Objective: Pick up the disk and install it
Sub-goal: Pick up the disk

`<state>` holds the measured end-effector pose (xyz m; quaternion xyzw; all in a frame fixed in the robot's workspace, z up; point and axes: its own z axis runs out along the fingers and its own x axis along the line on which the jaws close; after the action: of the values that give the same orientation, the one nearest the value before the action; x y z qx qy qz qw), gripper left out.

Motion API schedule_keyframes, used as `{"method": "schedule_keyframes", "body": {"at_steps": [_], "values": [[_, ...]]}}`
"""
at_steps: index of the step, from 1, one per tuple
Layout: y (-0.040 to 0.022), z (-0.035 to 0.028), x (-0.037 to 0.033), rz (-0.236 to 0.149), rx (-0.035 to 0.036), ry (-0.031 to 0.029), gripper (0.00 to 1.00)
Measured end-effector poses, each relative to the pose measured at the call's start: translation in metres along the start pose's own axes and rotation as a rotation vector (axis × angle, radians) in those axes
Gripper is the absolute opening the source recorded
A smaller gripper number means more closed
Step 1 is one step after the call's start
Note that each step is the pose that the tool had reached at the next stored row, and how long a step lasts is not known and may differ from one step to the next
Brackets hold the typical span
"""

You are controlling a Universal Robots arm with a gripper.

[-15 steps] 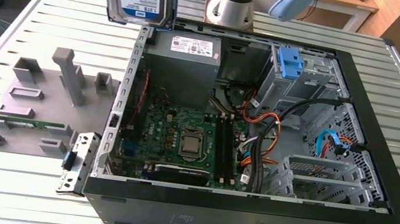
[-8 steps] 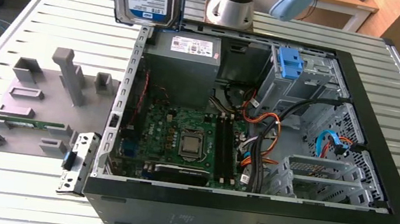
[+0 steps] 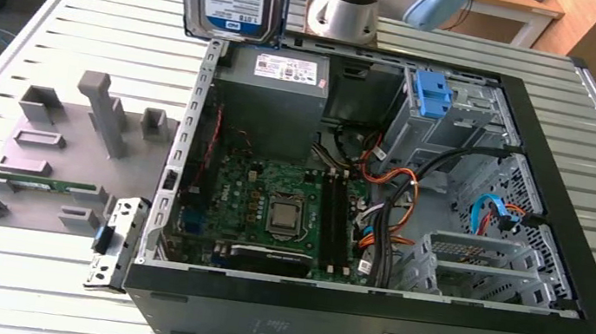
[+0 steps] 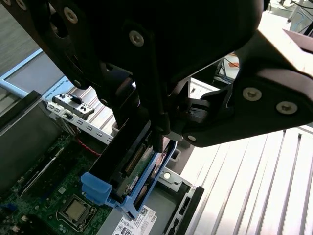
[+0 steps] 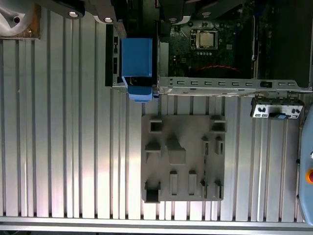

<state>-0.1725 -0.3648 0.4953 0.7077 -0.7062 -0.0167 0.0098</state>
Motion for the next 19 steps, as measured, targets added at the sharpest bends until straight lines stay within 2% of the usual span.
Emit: {"method": "schedule_keyframes", "body": {"at_steps": [19], "values": [[-0.0336, -0.0012, 0.0001, 0.0, 0.0, 0.0, 0.35]]}}
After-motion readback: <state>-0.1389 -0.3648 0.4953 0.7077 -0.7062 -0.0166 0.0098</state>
